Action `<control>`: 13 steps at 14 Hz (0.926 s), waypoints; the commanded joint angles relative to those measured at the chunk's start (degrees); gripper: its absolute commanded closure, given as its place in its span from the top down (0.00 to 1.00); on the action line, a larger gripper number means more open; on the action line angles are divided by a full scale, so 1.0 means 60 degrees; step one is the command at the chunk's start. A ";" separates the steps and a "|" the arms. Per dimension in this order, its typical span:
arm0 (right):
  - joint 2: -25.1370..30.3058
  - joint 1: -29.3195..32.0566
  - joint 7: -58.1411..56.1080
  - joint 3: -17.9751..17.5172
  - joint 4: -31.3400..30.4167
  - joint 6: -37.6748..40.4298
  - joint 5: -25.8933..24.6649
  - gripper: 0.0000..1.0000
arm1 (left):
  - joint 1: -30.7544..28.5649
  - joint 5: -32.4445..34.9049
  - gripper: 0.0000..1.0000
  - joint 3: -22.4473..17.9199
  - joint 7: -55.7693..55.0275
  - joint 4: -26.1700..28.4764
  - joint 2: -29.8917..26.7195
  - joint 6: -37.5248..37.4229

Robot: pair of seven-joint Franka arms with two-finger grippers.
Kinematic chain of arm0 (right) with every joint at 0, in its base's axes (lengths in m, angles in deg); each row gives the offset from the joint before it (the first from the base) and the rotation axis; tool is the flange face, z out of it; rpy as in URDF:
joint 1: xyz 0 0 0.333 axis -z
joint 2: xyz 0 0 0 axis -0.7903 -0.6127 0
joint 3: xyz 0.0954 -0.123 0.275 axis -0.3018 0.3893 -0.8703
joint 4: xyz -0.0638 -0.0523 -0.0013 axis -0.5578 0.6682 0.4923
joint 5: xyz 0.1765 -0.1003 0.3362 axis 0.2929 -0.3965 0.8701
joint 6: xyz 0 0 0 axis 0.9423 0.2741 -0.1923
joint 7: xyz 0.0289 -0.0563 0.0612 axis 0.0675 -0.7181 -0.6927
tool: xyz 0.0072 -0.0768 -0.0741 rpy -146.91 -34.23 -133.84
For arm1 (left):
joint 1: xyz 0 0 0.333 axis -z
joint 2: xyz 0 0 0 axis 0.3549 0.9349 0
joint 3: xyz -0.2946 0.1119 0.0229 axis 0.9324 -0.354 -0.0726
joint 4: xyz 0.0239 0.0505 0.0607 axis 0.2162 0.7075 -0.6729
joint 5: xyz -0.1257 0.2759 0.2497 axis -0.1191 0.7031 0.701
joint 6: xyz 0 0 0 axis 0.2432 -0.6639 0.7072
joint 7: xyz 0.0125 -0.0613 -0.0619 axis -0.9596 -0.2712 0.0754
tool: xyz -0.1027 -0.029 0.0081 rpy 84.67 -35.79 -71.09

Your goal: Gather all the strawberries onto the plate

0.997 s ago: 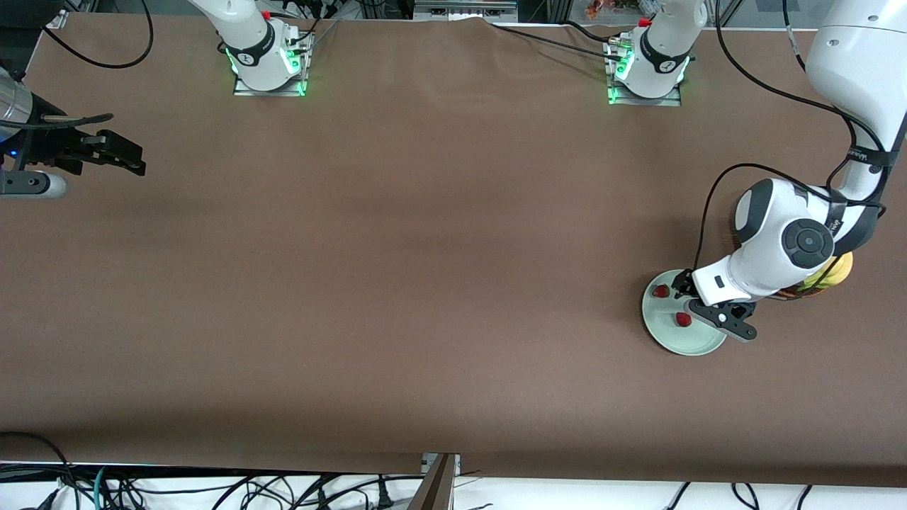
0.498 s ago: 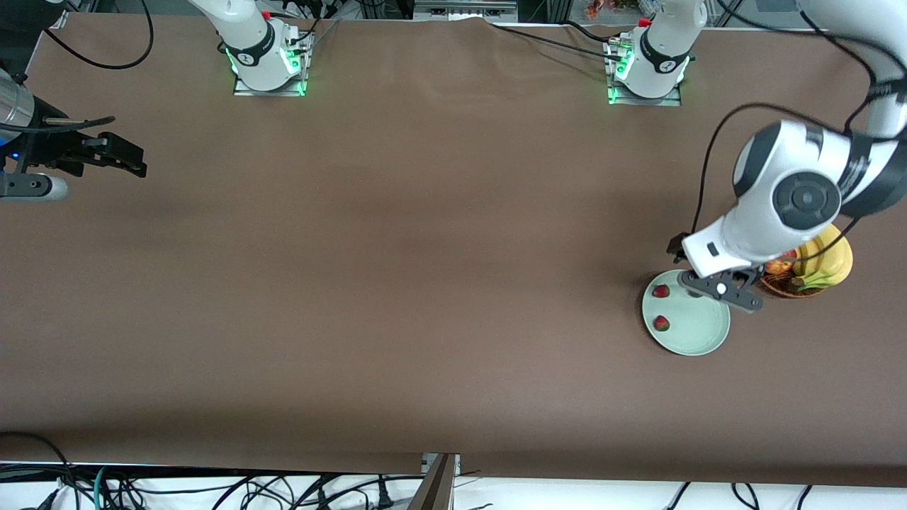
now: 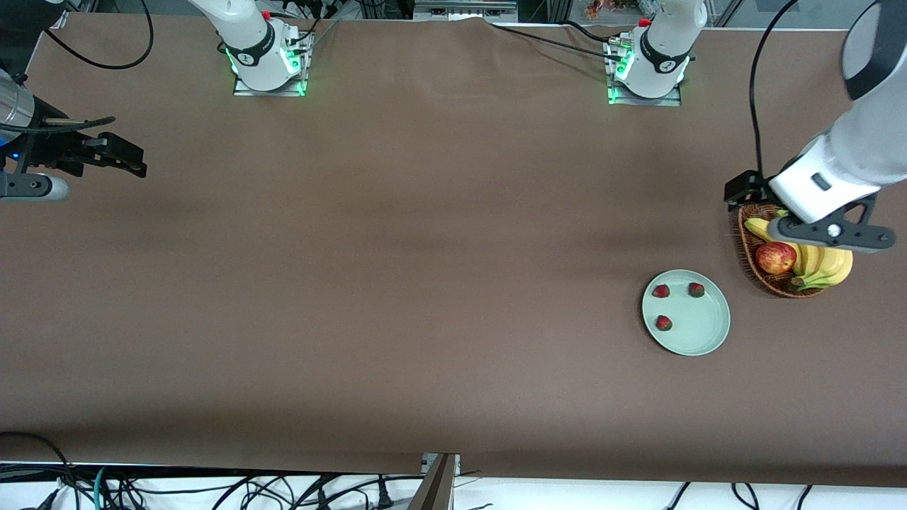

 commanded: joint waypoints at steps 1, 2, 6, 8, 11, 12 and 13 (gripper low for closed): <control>-0.0016 0.0052 -0.0076 -0.0067 0.0118 0.0013 -0.0157 1.00 | 0.1760 -0.1180 1.00 -0.2659 0.0031 0.0928 -0.1134 0.0191; -0.0016 0.0052 -0.0076 -0.0067 0.0118 0.0013 -0.0157 1.00 | 0.2361 -0.1183 1.00 -0.3380 0.0046 0.1323 -0.1543 0.0671; -0.0016 0.0052 -0.0090 -0.0067 0.0118 0.0013 -0.0157 1.00 | 0.4022 -0.1197 1.00 -0.5262 0.0090 0.3373 -0.2936 0.2166; -0.0016 0.0052 -0.0076 -0.0067 0.0118 0.0013 -0.0142 1.00 | 0.4052 -0.1080 1.00 -0.5204 0.0076 0.3597 -0.3100 0.2317; -0.0016 0.0052 -0.0076 -0.0082 0.0118 0.0013 -0.0142 1.00 | 0.4052 -0.1065 1.00 -0.5087 0.0032 0.3539 -0.3027 0.2273; -0.0016 0.0052 -0.0076 -0.0067 0.0118 0.0013 -0.0142 1.00 | 0.4052 -0.1065 1.00 -0.5028 0.0017 0.3538 -0.3012 0.2229; -0.0016 0.0052 -0.0076 -0.0082 0.0118 0.0013 -0.0142 1.00 | 0.4052 -0.1065 1.00 -0.5013 0.0017 0.3524 -0.3012 0.2200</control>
